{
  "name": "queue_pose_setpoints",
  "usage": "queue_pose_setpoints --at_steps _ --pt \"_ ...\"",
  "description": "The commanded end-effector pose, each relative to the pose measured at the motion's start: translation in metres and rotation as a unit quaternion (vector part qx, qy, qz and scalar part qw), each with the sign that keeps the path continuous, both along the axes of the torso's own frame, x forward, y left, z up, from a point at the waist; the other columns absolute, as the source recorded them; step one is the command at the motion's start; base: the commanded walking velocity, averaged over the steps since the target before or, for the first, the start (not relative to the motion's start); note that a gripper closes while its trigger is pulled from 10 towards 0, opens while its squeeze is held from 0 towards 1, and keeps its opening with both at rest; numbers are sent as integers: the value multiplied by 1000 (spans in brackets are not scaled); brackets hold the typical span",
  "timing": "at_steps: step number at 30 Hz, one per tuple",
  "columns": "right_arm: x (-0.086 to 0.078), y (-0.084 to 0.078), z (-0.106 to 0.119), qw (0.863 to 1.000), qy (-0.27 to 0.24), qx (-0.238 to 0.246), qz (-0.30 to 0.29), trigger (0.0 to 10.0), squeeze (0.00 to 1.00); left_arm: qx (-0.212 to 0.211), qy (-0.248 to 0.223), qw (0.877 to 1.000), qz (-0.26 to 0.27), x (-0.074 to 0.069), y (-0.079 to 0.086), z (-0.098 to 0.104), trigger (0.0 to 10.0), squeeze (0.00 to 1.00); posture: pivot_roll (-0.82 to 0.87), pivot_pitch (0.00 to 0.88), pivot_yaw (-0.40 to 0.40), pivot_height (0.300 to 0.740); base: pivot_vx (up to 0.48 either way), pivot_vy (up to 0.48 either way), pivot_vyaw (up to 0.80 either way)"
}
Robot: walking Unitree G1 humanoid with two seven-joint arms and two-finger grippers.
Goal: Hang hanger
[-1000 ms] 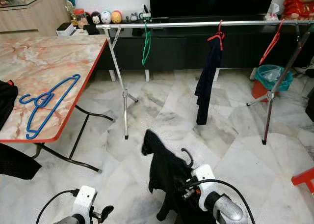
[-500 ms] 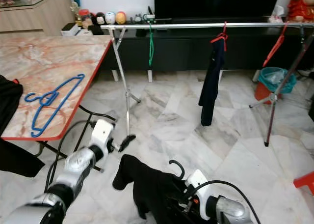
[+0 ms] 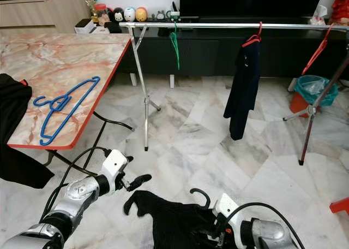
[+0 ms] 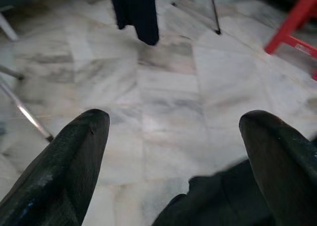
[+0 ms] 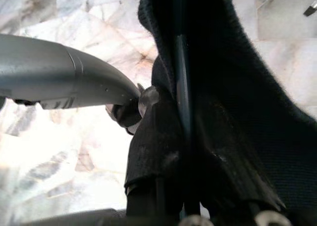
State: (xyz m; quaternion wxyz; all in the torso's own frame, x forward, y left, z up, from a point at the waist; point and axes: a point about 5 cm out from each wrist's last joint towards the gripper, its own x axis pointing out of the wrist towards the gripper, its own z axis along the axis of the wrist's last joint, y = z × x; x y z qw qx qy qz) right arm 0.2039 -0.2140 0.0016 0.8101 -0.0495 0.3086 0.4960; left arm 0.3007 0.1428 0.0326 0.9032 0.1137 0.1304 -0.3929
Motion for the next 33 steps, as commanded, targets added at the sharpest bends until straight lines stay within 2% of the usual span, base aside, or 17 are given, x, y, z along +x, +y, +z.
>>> queue_pose_setpoints --at_steps 1,5,8,12,19,24,33 --pt "7 -2 5 1000 -21 -7 10 10000 0 6 11 999 -30 -2 3 1 10000 0 -17 0 39 740 0 0 0" --pt "13 -6 5 999 -35 -37 9 10000 0 -10 37 997 -72 -4 2 3 10000 0 -11 0 38 740 0 0 0" --pt "16 -3 6 998 -38 -36 22 10000 0 -11 51 993 -105 -6 0 4 10000 0 -6 0 39 740 0 0 0" --pt "23 5 13 998 -52 -17 43 10000 0 21 56 988 -140 -8 0 3 10000 0 -7 0 39 740 0 0 0" --pt "27 11 23 995 -68 7 74 10000 0 28 62 987 -149 -10 -2 2 10000 0 -7 0 31 740 0 0 0" --pt "26 9 23 994 -67 1 87 10000 0 36 55 985 -158 -12 -4 2 10000 0 -4 0 29 740 0 0 0" --pt "30 12 23 994 -69 4 84 10000 0 32 49 986 -158 -9 -5 6 10000 0 -4 0 28 740 0 0 0"
